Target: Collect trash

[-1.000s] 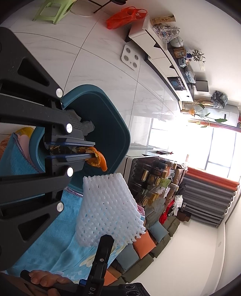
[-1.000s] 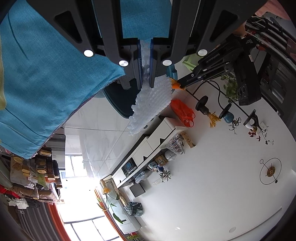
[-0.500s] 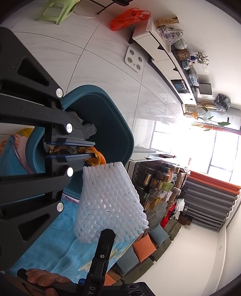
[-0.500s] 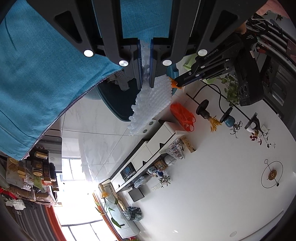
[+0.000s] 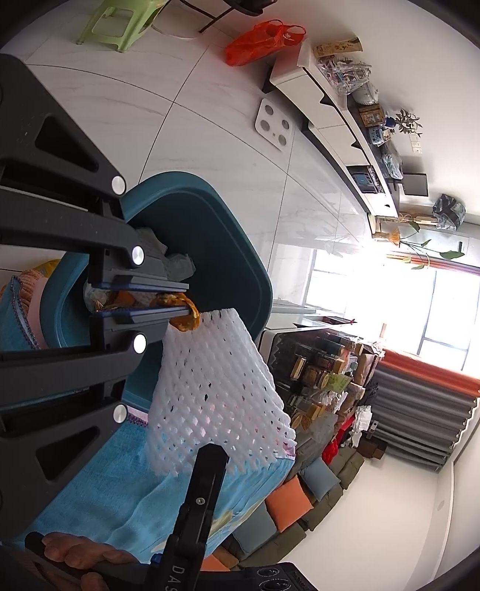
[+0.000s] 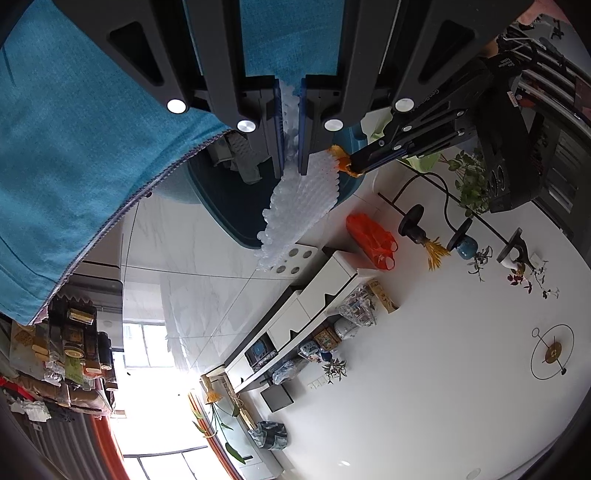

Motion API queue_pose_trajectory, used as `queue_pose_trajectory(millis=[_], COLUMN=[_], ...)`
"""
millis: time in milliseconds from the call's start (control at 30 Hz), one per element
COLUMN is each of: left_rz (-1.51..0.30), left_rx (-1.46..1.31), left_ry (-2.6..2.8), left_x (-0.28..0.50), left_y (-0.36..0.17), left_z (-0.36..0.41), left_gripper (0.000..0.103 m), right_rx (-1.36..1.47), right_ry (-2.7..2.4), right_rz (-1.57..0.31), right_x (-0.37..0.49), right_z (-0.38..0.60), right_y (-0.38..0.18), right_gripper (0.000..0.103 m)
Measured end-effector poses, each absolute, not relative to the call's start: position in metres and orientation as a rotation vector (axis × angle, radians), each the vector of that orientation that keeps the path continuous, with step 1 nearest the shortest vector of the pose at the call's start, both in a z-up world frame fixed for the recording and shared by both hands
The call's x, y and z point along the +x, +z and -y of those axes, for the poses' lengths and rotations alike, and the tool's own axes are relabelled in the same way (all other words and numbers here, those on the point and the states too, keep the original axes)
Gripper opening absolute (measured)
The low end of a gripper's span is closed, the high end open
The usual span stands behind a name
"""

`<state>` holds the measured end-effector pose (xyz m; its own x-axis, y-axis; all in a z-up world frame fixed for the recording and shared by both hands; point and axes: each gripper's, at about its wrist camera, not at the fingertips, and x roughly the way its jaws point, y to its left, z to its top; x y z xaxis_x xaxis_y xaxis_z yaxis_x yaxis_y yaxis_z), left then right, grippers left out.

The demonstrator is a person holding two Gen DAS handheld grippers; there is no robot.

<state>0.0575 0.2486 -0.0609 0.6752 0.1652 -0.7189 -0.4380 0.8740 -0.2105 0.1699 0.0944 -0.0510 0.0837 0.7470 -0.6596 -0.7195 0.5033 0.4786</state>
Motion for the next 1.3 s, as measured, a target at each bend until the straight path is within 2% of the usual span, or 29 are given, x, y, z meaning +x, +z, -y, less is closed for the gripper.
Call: queue_pose_trajectory(millis=[633,800,967,1067,1100,1233,1267,1300], left_rz=[-0.792,-0.785,-0.781,-0.768,-0.762,-0.717,-0.707,-0.695], left_rx=[-0.419,-0.428,-0.436,-0.432,-0.426,-0.399,-0.391,-0.379], left_ry=[0.382,0.393,0.399,0.386,0.382,0.354,0.351,0.350], left_x=[0.066,0.064,0.061,0.058,0.056,0.045,0.042,0.039], left_y=[-0.074,-0.075,-0.076,-0.073,-0.071,-0.060,-0.057,-0.053], left_z=[-0.256,-0.258,-0.256,-0.254,-0.252,-0.242,-0.239,-0.235], left_gripper=[0.009,0.009,0.017,0.024,0.031,0.051,0.059,0.070], right_rx=[-0.024,-0.036,-0.033,-0.037,-0.036,-0.037,-0.038,-0.038], right_ry=[1.092,1.080,1.064,1.060,1.059,1.051,1.046,1.038], right_rz=[-1.065,-1.073,-1.080,-1.065,-1.056,-1.004,-0.981,-0.963], right_x=[0.169,0.174,0.176,0.175,0.173,0.163,0.159,0.156], right_z=[-0.130,-0.138,-0.135,-0.126,-0.122,-0.101,-0.092,-0.086], right_y=[-0.069,-0.071,-0.072,-0.070,-0.068,-0.058,-0.054,-0.051], right_gripper=[0.008,0.014,0.017,0.020,0.021,0.038,0.042,0.051])
